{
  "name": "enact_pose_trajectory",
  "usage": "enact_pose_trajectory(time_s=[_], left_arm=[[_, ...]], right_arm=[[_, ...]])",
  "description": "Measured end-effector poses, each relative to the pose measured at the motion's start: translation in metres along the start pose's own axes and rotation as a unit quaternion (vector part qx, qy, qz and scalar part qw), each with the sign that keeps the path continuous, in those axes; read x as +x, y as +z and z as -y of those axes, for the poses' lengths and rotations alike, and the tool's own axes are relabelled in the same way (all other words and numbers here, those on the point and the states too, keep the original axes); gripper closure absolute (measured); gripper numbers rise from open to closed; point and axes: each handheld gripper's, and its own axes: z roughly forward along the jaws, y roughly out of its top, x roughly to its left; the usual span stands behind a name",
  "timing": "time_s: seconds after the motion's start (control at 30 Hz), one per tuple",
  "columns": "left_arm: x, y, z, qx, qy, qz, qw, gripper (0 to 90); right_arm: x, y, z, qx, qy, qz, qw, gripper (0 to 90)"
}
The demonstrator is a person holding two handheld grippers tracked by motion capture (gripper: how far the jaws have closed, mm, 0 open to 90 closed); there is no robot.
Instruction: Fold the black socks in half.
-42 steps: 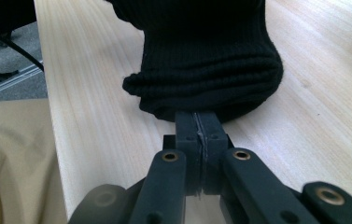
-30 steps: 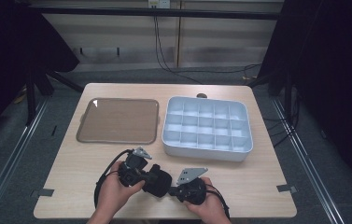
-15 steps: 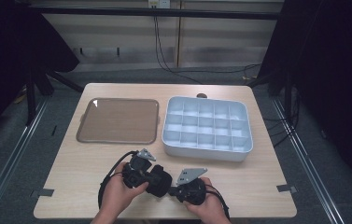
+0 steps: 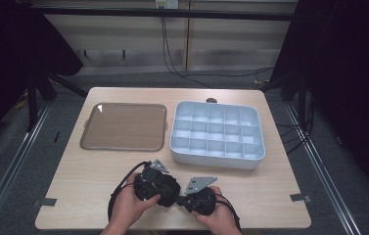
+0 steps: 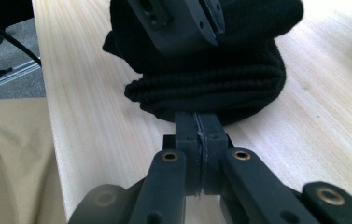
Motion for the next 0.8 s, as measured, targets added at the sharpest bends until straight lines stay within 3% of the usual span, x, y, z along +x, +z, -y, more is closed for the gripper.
enact_pose_trajectory(time_s=[0.1,0.13,0.8], left_arm=[[-0.002,0.004,0.000,-0.009,-0.007,0.001,0.9999,83.9],[-0.002,0.003,0.000,-0.004,-0.001,0.000,1.0000,83.9],[-0.003,0.012,0.003,-0.005,-0.001,-0.001,1.0000,83.2]], right_arm=[[0.000,0.000,0.000,0.001,-0.004,0.003,1.0000,89.0],[0.001,0.000,-0.001,0.002,-0.007,0.004,1.0000,89.0],[-0.001,-0.001,0.000,0.003,-0.007,0.008,0.9999,87.0]])
